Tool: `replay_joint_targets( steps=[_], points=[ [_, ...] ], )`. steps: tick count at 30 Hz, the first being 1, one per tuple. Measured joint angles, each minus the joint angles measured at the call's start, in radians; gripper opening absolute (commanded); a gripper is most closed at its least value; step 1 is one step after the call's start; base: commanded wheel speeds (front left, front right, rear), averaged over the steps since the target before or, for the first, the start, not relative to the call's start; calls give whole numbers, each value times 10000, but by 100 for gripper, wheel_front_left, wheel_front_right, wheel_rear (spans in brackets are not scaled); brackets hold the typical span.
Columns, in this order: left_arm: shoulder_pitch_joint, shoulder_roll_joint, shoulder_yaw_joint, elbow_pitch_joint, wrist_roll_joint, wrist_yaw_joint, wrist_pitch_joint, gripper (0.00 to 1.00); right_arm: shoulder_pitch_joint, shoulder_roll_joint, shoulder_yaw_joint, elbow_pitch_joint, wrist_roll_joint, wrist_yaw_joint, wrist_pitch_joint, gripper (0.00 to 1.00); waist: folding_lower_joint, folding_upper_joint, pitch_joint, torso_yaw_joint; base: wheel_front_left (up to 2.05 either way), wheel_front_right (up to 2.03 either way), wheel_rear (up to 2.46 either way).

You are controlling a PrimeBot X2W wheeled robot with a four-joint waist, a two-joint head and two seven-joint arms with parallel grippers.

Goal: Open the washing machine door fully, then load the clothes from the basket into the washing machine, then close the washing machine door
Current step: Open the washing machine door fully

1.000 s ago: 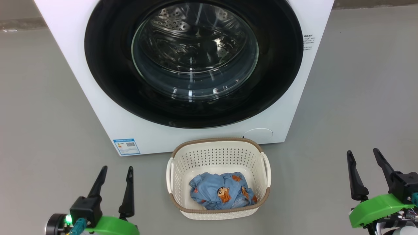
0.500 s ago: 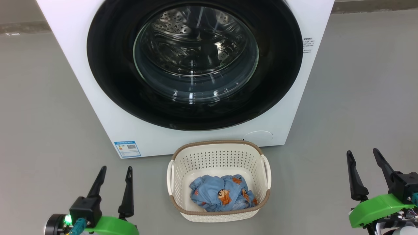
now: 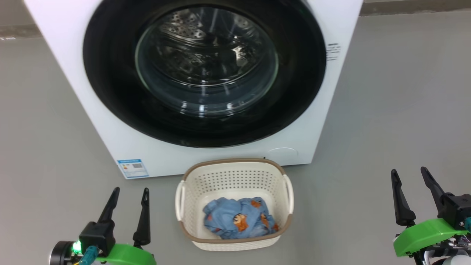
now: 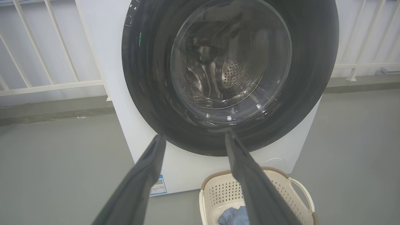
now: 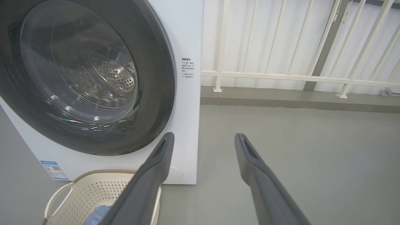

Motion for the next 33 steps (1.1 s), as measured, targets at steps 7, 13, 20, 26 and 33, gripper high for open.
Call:
replay_joint_targets(
  steps=[7, 13, 20, 26, 33],
  points=[
    [-1, -23, 59, 12, 0, -2, 0, 100, 0, -2, -25, 2, 10, 2, 0, 100, 0, 0, 38, -16, 122, 122, -244],
    [-2, -52, 100, -15, 0, -105, 0, 100, 0, -4, -44, 4, 10, 2, 0, 100, 0, 0, 57, -18, 118, 118, -237],
    [0, -119, 65, -111, 8, -238, -10, 100, 0, -2, -54, 4, 12, 0, 0, 100, 0, 0, 30, -45, 74, 74, -148],
    [1, -123, 81, -111, 33, -238, -10, 100, 0, 2, -52, 15, 12, 0, 0, 100, 0, 0, 10, -64, 23, 23, -45],
    [2, -125, 121, -109, 36, -313, -10, 100, 0, 40, -50, 25, 13, 0, 0, 100, 0, 0, -26, -72, 0, 0, 0]
  ],
)
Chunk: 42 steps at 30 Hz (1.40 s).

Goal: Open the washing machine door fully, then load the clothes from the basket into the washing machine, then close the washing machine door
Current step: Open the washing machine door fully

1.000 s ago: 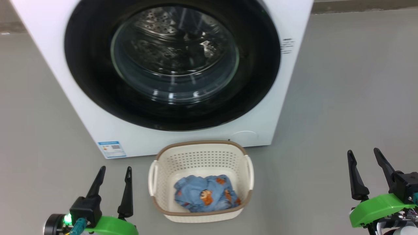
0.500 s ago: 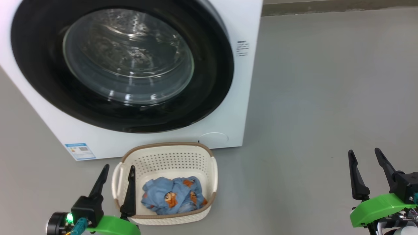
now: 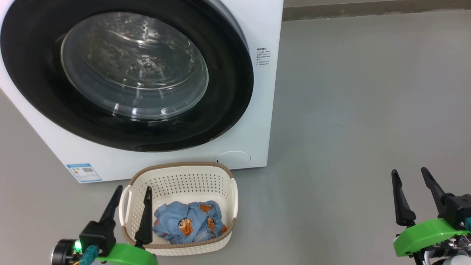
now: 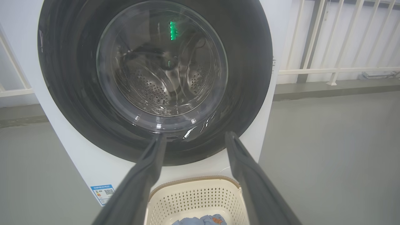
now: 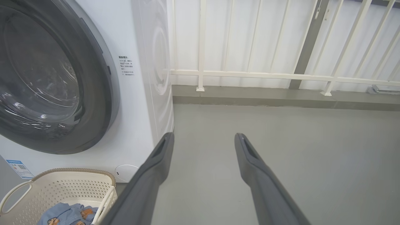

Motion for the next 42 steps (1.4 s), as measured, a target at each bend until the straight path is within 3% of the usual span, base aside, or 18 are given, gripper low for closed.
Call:
replay_joint_targets(
  steps=[21, 26, 32, 34, 35, 42],
  points=[
    [26, 0, -4, 36, 63, -88, 0, 100, 35, 71, 0, 6, 217, 2, 17, 100, 0, 0, -77, 29, 0, 0, 0],
    [23, -2, -2, -29, 65, -88, 0, 100, 12, 405, 52, 44, 2681, 2, 456, 100, 0, 0, 127, 31, 0, 0, 0],
    [-104, -4, 8, -132, 65, -92, 0, 100, -563, 364, -73, -69, 5051, 0, 920, 100, 0, 0, 573, 63, 0, 0, 0],
    [-282, -10, -2, -219, 65, -94, 0, 100, -938, 322, -198, -77, 5777, 0, 1091, 18, 1, 0, 767, 87, 0, 0, 0],
    [-383, -15, -10, -267, 65, -94, 0, 100, -1138, 303, -268, -61, 6138, 0, 1170, 0, 0, 1, 868, 101, 0, 0, 0],
    [-987, -50, -209, -395, 59, -94, -2, 100, -3057, 303, -815, 890, 9455, 0, 2796, 0, 1, 0, 1660, 248, 0, 0, 0]
  ],
)
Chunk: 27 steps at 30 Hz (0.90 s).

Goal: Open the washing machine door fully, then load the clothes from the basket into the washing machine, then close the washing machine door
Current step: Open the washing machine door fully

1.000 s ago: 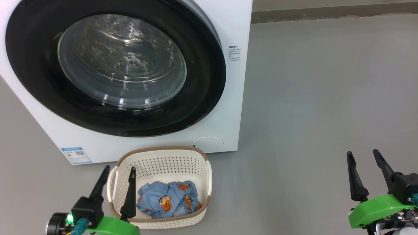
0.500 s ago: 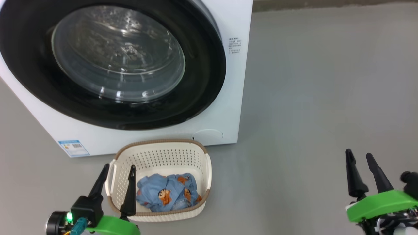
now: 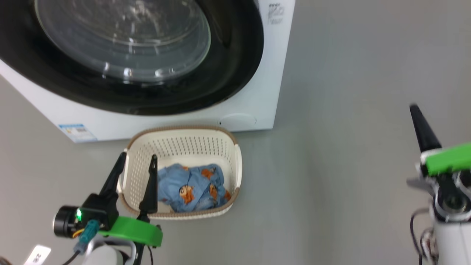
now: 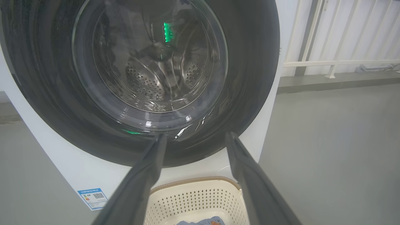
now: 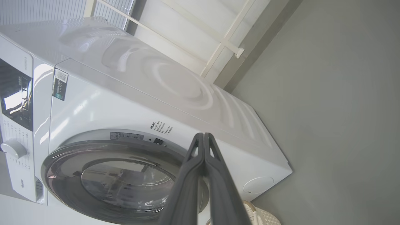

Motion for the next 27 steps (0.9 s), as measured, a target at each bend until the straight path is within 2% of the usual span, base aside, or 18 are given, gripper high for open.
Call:
replay_joint_targets(
  steps=[6, 10, 13, 17, 27],
  points=[
    [-473, -33, -148, -12, 0, 6, 0, 100, -2207, 73, -464, 1680, 2401, 0, 1931, 0, 1, 0, 710, 170, 0, 0, 0],
    [-747, -48, -257, -12, -2, -6, -17, 100, -3666, 81, -477, 2876, 3404, -2, 3185, 0, 1, 0, 1130, 315, 0, 0, 0],
    [-923, -69, -359, -63, -2, -6, -25, 100, -4614, 88, -401, 3678, 3835, -2, 4054, 0, 1, 0, 1405, 440, 0, 0, 0],
    [-1126, -84, -458, -88, 2, -6, -25, 100, -5847, 77, -368, 4498, 4132, -2, 4694, 0, 1, 0, 1738, 607, 0, 0, 0],
    [-1480, -100, -738, -102, 6, -48, -25, 100, -8126, 46, 148, 6159, 4249, -2, 5189, 0, 0, 0, 2296, 986, 0, 0, 0]
  ],
)
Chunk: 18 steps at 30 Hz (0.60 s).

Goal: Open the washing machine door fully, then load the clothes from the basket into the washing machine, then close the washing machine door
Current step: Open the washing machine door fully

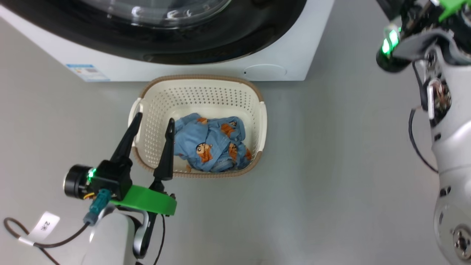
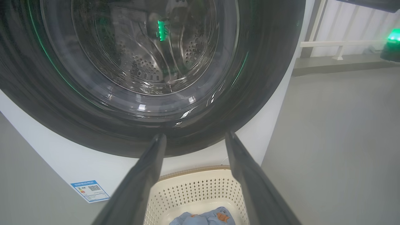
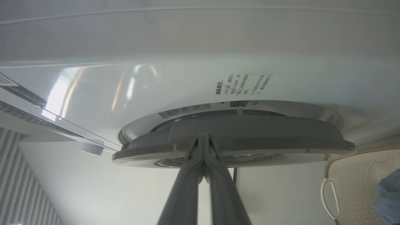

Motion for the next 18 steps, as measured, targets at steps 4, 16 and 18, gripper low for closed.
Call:
replay_joint_targets(
  steps=[4, 16, 18],
  points=[
    [-163, -2, -219, -13, -19, 0, 0, 100, -782, -2, 188, 566, -182, 0, -88, 0, 0, 0, 185, 196, 0, 0, 0],
    [-392, -35, -918, -79, -324, 157, 0, 100, -2381, -198, 686, 2067, -754, 0, -182, 0, 0, 0, 644, 938, 0, 0, 0],
    [-393, -33, -972, -81, -380, 163, 0, 100, -2503, -251, 736, 2242, -915, 0, -228, 0, 0, 0, 674, 1032, 0, 0, 0]
  ],
)
